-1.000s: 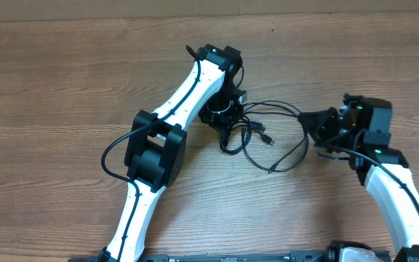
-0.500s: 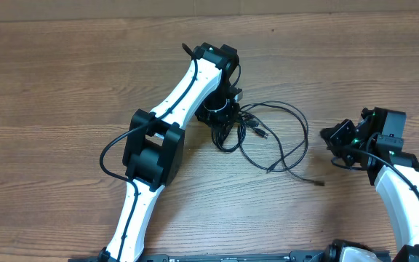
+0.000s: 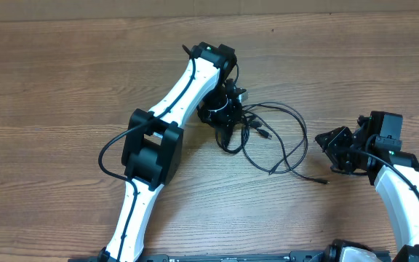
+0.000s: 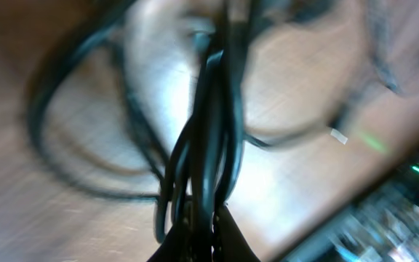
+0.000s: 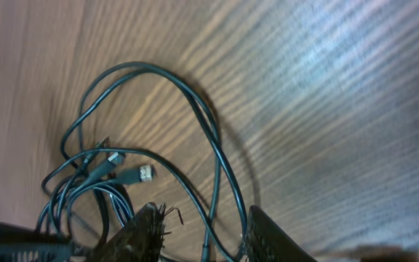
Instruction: Untangle cables
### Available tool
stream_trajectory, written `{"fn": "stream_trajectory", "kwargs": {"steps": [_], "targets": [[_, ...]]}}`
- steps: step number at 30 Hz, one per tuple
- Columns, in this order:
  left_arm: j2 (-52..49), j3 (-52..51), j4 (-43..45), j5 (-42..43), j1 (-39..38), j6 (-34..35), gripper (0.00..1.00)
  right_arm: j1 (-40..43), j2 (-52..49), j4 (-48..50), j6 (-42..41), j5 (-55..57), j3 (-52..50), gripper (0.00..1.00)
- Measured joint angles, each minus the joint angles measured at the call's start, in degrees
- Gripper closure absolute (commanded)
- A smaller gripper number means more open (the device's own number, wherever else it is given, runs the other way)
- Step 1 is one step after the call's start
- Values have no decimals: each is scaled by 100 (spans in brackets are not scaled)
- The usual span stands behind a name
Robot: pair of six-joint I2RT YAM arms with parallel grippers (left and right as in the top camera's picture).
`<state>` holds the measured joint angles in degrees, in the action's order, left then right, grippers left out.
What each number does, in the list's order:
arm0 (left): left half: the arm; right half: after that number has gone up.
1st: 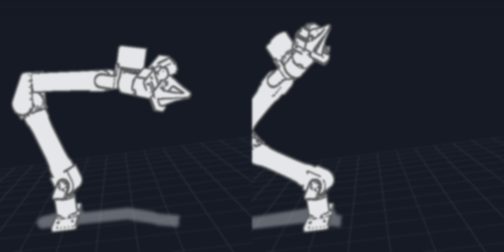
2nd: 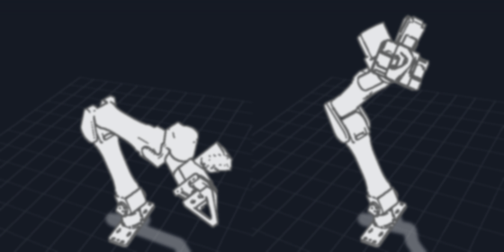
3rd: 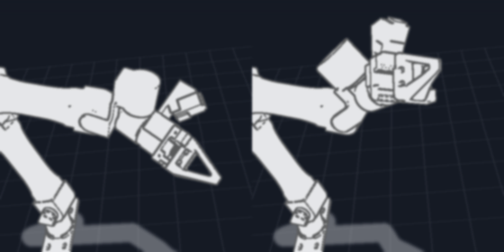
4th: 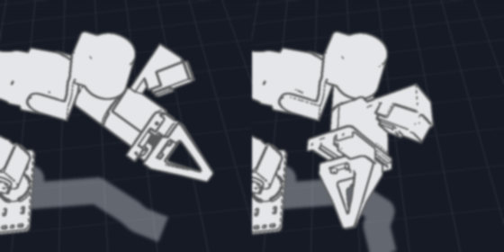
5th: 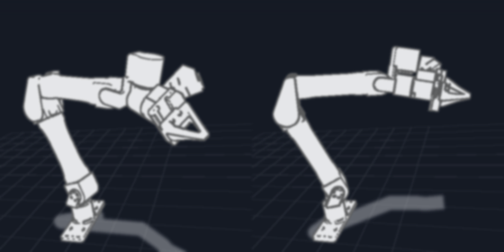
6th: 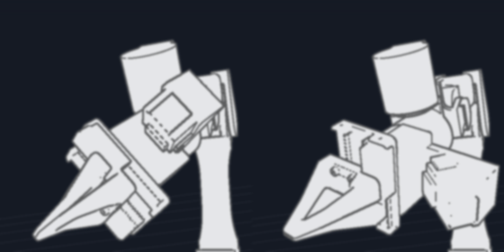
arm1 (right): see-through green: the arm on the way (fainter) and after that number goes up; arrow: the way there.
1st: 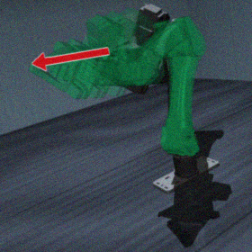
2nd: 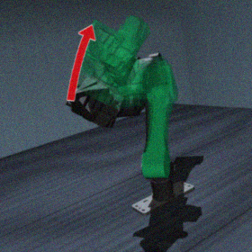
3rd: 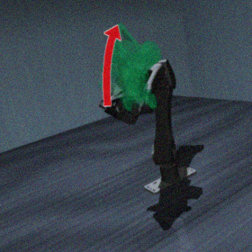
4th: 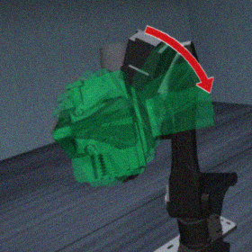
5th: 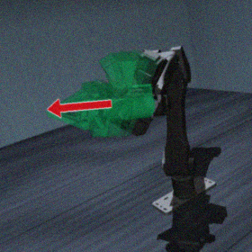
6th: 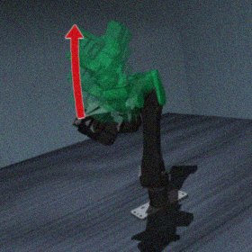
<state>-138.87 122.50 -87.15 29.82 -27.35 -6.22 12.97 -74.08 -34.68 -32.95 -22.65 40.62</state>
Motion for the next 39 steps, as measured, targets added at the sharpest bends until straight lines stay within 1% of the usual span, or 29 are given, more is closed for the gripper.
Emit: {"fn": "stream_trajectory", "kwargs": {"steps": [4,8,13,16,18,21,27,30,32,36,38,39], "targets": [[-33,448,-518,1104,155,-651,96,0,0,-160,0,-50,0,58],[-44,1537,-868,2120,435,-1047,96,0,0,-199,9,-92,0,55],[-42,2778,-933,3285,822,-1220,96,0,0,-192,15,-258,0,53],[-42,3178,-935,3832,953,-1226,96,-17,0,-181,17,-302,0,52],[-42,3311,-935,4162,975,-1233,96,-46,0,-177,15,-313,0,46],[-42,3351,-944,4653,973,-1239,96,-109,0,-164,11,-343,0,41],[-42,3351,-953,5252,973,-1047,96,-264,0,-39,7,-413,0,31],[-42,3351,-955,5344,973,-914,96,-317,0,15,17,-566,0,29],[-42,3351,-955,5396,973,-815,96,-334,0,66,13,-719,0,24],[-42,3351,-955,5421,973,-608,96,-332,0,264,39,-1113,0,18],[-42,3351,-955,5403,973,-483,96,-332,0,422,157,-1370,0,14],[-42,3351,-953,5372,973,-415,96,-332,0,518,247,-1537,0,13]]}}
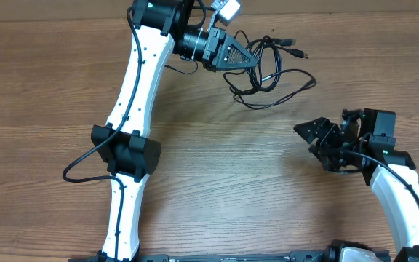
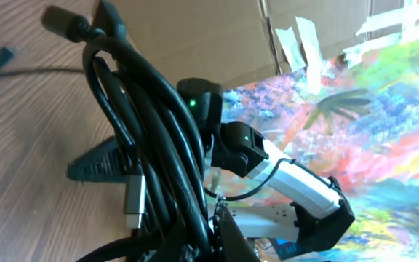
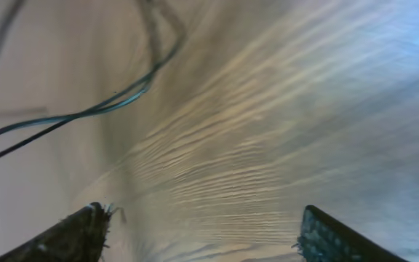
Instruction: Untangle cables
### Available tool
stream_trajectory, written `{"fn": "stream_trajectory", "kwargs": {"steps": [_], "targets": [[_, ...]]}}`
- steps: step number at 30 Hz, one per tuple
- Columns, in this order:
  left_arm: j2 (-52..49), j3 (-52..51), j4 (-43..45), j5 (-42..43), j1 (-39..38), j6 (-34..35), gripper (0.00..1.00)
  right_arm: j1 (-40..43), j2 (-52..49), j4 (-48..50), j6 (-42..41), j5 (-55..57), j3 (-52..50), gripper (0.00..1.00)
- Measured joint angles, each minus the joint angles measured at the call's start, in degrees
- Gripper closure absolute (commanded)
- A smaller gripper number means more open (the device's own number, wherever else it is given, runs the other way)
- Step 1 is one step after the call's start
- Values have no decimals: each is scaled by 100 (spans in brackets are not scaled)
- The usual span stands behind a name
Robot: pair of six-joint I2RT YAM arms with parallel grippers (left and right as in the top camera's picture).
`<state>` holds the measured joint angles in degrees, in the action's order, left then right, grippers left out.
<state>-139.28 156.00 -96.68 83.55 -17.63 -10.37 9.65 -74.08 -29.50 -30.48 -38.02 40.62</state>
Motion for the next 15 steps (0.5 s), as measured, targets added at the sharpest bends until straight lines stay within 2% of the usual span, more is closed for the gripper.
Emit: {"fn": "stream_trajectory", "kwargs": {"steps": [5,15], "targets": [[0,0,-2,-413,0,415,96,0,0,533,90,-549,2,15],[0,0,-2,-807,-205,732,96,-4,0,1849,-1641,-822,13,23]]}}
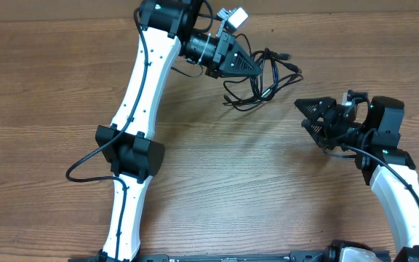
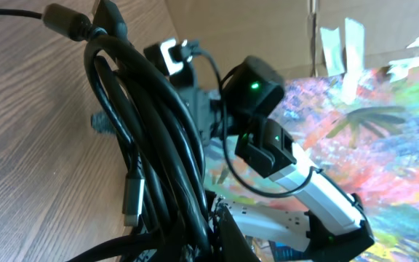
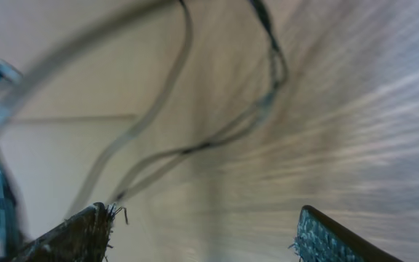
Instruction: Untangle cables
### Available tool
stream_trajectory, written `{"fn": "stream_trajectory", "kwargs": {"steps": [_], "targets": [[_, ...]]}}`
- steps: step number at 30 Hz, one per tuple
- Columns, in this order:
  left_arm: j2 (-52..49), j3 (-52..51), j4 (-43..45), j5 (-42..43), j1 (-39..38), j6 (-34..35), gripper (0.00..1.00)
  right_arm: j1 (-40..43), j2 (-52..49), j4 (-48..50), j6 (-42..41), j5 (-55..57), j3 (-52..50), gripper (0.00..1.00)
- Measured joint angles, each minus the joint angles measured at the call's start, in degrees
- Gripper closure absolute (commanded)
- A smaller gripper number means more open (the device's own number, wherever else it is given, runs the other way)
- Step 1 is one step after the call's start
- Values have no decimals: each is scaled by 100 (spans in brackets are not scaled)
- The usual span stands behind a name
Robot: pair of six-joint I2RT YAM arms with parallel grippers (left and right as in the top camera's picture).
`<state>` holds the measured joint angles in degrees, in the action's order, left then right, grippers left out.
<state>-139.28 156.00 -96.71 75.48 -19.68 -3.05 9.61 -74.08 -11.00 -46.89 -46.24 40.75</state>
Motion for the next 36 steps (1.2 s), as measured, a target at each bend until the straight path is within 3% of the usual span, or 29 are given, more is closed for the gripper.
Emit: {"fn": "stream_trajectory", "kwargs": {"steps": [3,12,22,28,36], "targets": [[0,0,0,-120,-98,15,96,0,0,361,-544,-7,9,30],[0,0,0,-466,-308,17,96,0,0,835,-1718,-4,9,36],[0,0,0,-710,-435,17,96,0,0,841,-2015,-153,9,39],[0,0,0,-852,-435,17,96,0,0,841,-2057,-201,9,50],[0,0,0,-918,-527,17,96,0,0,839,-2061,-229,9,53]]}}
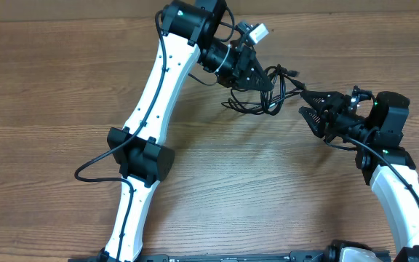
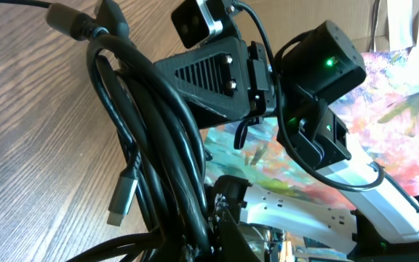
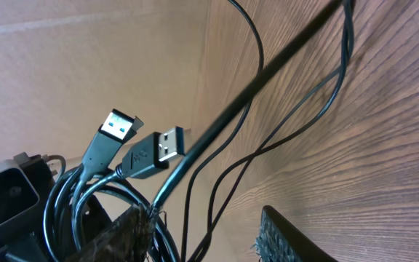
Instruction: Untangle cables
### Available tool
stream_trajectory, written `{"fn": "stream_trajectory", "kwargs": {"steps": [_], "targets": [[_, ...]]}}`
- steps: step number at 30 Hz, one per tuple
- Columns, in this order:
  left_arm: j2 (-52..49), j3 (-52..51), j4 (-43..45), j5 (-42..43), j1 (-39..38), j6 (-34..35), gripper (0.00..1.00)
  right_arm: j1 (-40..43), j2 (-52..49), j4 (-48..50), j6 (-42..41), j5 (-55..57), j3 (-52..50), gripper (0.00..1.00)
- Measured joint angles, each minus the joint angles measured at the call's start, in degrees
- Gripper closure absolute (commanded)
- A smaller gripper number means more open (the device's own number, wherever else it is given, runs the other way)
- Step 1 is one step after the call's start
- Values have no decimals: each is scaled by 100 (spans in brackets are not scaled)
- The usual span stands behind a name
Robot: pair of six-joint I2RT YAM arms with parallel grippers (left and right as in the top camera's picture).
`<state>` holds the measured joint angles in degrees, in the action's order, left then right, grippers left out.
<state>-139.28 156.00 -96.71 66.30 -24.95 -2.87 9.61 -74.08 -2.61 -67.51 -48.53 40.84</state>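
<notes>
A bundle of black cables (image 1: 268, 91) hangs from my left gripper (image 1: 260, 76), which is shut on it near the far side of the table. In the left wrist view the thick strands (image 2: 151, 124) run down into the jaws of the left gripper (image 2: 209, 234), and a grey plug (image 2: 122, 196) dangles. My right gripper (image 1: 308, 102) is open just right of the bundle. In the right wrist view, thin strands (image 3: 224, 182) cross between the fingers of the right gripper (image 3: 202, 234), and two USB plugs (image 3: 167, 143) stick out.
The wooden table (image 1: 49, 109) stretches left and forward of the arms. A cardboard wall (image 3: 86, 65) runs along the far edge. A brightly painted panel (image 2: 406, 87) stands behind my right arm (image 1: 398, 189).
My left gripper has moved to the right with the bundle. My right gripper has come up to the bundle, and thin strands now run between its open fingers.
The cables lay tangled mid-table with my left gripper down on them and the right one open beside them. Then the left held the bundle near the far edge, the right open and apart. The two have since closed in on each other.
</notes>
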Motion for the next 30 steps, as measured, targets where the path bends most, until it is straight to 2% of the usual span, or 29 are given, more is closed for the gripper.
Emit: {"fn": "stream_trajectory", "kwargs": {"steps": [11,17,20,21,22,26,30], "targets": [[0,0,0,-210,-232,0,96,0,0,4,0,-11,0,56],[0,0,2,-249,-317,2,96,0,0,2,9,-15,0,70],[0,0,0,-256,-326,4,96,0,0,4,15,-20,2,85],[0,0,-2,-256,-326,4,96,0,0,4,20,-20,7,93],[0,0,0,-258,-326,4,96,0,0,7,28,-24,11,96],[0,0,2,-378,-326,7,96,0,0,2,98,-48,20,96],[0,0,-2,-916,-350,26,96,4,0,-166,297,52,22,96]]}}
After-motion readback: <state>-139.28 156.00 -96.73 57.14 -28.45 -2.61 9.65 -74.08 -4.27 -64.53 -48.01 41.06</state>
